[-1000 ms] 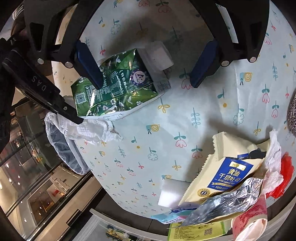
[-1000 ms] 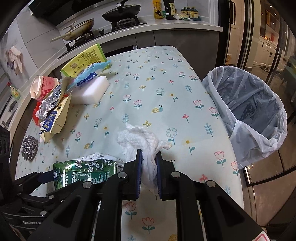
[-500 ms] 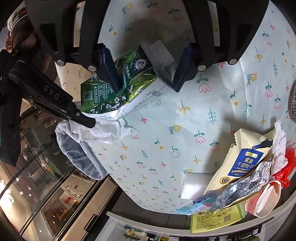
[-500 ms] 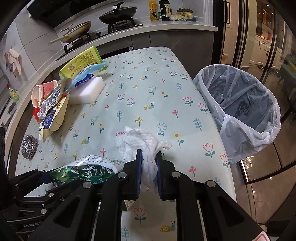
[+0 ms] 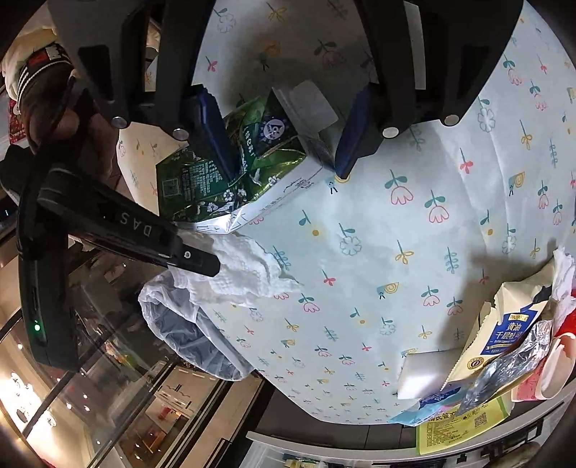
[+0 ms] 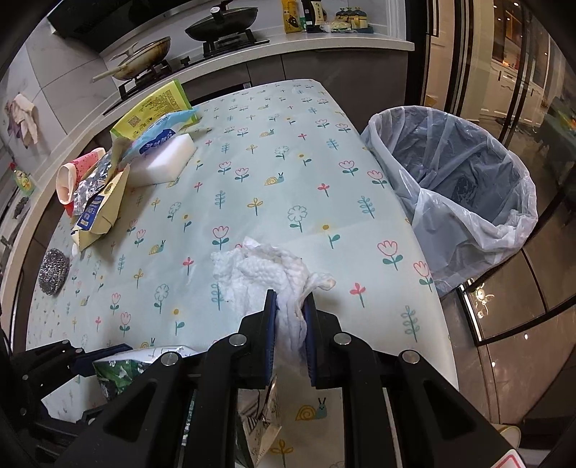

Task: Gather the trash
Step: 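Carry both items to the bin and open both grippers to drop them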

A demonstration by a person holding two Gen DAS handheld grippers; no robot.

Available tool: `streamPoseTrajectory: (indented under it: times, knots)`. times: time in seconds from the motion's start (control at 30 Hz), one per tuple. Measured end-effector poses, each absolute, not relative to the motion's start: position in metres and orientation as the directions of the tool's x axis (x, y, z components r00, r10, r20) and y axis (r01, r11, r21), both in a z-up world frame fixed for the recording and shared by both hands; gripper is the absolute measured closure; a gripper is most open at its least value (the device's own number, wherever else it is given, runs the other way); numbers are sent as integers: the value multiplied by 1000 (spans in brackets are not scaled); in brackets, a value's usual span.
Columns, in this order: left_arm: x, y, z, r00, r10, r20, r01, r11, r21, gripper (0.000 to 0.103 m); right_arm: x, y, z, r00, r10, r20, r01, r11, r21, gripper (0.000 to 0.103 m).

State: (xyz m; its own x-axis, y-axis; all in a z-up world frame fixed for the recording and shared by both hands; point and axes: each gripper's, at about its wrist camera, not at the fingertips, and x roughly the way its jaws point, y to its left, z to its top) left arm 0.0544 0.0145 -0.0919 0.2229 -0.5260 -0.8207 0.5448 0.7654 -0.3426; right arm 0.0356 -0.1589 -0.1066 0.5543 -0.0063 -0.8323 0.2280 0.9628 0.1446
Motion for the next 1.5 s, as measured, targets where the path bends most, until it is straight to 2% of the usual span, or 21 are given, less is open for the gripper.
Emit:
streamPoseTrajectory:
  times: [0.1,0.4,0.73,0.97,1.3,1.37,1.43,1.47,1.5]
  knots:
    - [53,14,-84,273,-508,-817,547,781,-303,49,33,-162,-94,576,-17,-818,232,962,143,89]
    - [73,5,-49,357,-531,-769,541,788,-293,51,31,-188,-41,673,-84,-735,266,955,134,89]
    - [130,-68,-10,423,-563,-710,592,765,-253,51,45,-269,-7,710,-277,-647,422,904,77,89]
    - [165,-147,-6,404,-593,-696,648,723,-239,51,57,-335,-9,672,-360,-647,524,848,73,89]
    - [185,-232,-28,326,-596,-734,689,681,-247,50,74,-380,-33,636,-335,-695,555,825,111,89]
    - [187,-239,-30,313,-597,-739,691,677,-254,50,76,-381,-36,641,-326,-695,554,823,125,84]
    - [189,-239,-29,324,-597,-734,680,686,-259,50,78,-381,-37,646,-317,-695,550,824,135,75]
    - [191,-238,-28,327,-601,-730,672,690,-267,48,78,-381,-36,652,-318,-688,550,823,141,65]
    - [193,-238,-27,330,-599,-729,664,696,-272,44,78,-379,-36,655,-320,-685,551,823,142,60]
